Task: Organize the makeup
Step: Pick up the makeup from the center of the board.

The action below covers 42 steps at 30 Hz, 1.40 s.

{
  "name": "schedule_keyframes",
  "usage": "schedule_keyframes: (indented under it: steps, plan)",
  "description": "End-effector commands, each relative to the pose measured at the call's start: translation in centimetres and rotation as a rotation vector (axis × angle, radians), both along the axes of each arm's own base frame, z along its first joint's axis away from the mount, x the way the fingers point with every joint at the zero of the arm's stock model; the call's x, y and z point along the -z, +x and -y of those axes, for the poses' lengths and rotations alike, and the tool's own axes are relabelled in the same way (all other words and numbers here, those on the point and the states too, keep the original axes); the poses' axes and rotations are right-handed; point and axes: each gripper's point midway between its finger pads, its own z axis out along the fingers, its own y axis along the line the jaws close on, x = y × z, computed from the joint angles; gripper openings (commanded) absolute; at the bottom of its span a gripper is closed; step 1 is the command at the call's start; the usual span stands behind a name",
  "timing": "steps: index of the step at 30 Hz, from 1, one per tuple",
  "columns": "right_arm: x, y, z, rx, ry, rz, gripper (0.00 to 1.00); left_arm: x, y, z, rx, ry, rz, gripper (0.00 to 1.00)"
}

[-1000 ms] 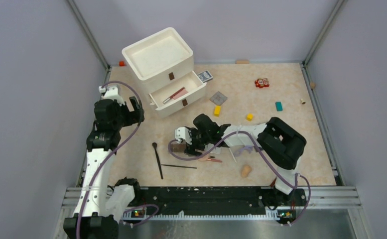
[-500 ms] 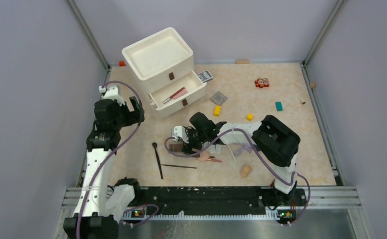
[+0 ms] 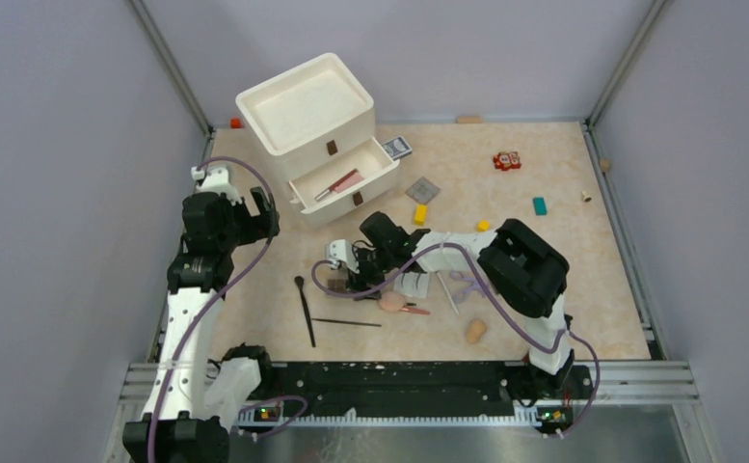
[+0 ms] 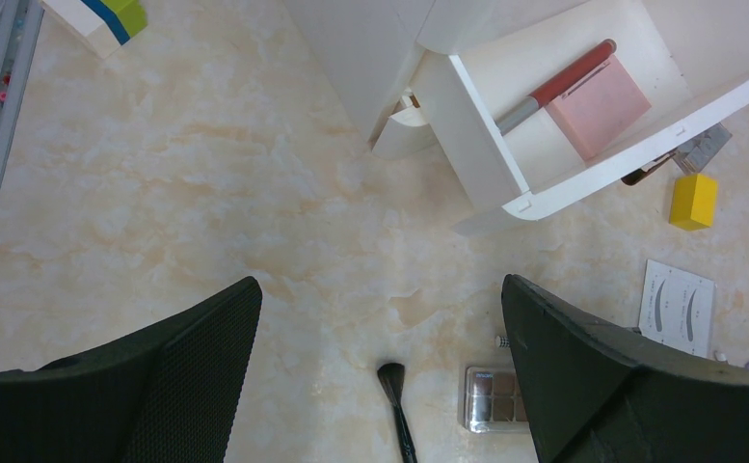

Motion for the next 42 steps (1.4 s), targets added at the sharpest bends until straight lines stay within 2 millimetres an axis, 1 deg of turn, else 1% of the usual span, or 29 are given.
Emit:
schedule_keyframes:
  steps: [1,3,4,8,11,13,15,21,25,28,31,34,36,37,39,40,42]
  plan:
    - [4.0,-2.0,2.8,0.0,-0.136,-0.119,0.66,-1.5,0.7,-0.1,0.008,0.006,0.061,0.99]
    - [4.1,-2.2,3.0,-0.003,-0.145,-0.124,0.65,-1.5,0.7,-0.1,0.008,0.006,0.062,0.99]
    - [4.2,-2.3,3.1,-0.007,-0.148,-0.126,0.62,-1.5,0.7,-0.1,0.007,0.007,0.063,0.99]
    - [4.2,-2.6,3.4,-0.019,-0.158,-0.128,0.44,-1.5,0.7,-0.1,0.007,0.006,0.062,0.99]
    - [3.6,-2.9,3.3,-0.039,-0.137,-0.124,0.36,-1.6,0.7,-0.1,0.007,0.005,0.064,0.99]
    - [2.7,-3.1,3.0,-0.055,-0.106,-0.115,0.34,-1.5,0.7,-0.1,0.007,0.004,0.062,0.99]
    - [1.0,-3.1,2.4,-0.061,-0.053,-0.088,0.31,-1.5,0.7,-0.1,0.007,0.004,0.062,0.99]
    - [-5.3,-2.7,1.1,-0.085,0.124,0.023,0.28,-1.6,0.7,-0.1,0.007,0.004,0.064,0.99]
    - [-8.7,-2.2,1.0,-0.107,0.181,0.112,0.27,-1.6,0.7,-0.2,0.005,0.005,0.064,0.99]
    - [-11.0,-1.4,1.1,-0.142,0.201,0.217,0.24,-1.5,0.7,-0.1,0.006,0.004,0.063,0.99]
    - [-13.6,0.9,1.5,-0.142,0.196,0.364,0.22,-1.5,0.7,-0.2,0.004,0.004,0.062,0.99]
    - [-15.9,4.6,2.1,-0.099,0.127,0.494,0.22,-1.6,0.7,-0.2,0.005,0.002,0.064,0.99]
    - [-16.9,6.7,2.3,-0.099,0.046,0.549,0.23,-1.6,0.7,-0.2,0.004,0.002,0.064,0.99]
    - [-17.7,7.6,2.1,-0.105,0.017,0.582,0.23,-1.6,0.7,-0.2,0.003,0.002,0.064,0.99]
    - [-18.3,9.4,2.0,-0.115,-0.049,0.633,0.23,-1.6,0.7,-0.2,0.003,0.002,0.065,0.99]
    - [-19.8,10.4,1.7,-0.113,-0.055,0.678,0.23,-1.6,0.7,-0.2,0.003,0.002,0.064,0.99]
    - [-21.1,11.8,1.4,-0.113,-0.076,0.739,0.23,-1.6,0.7,-0.3,0.0,0.004,0.065,0.99]
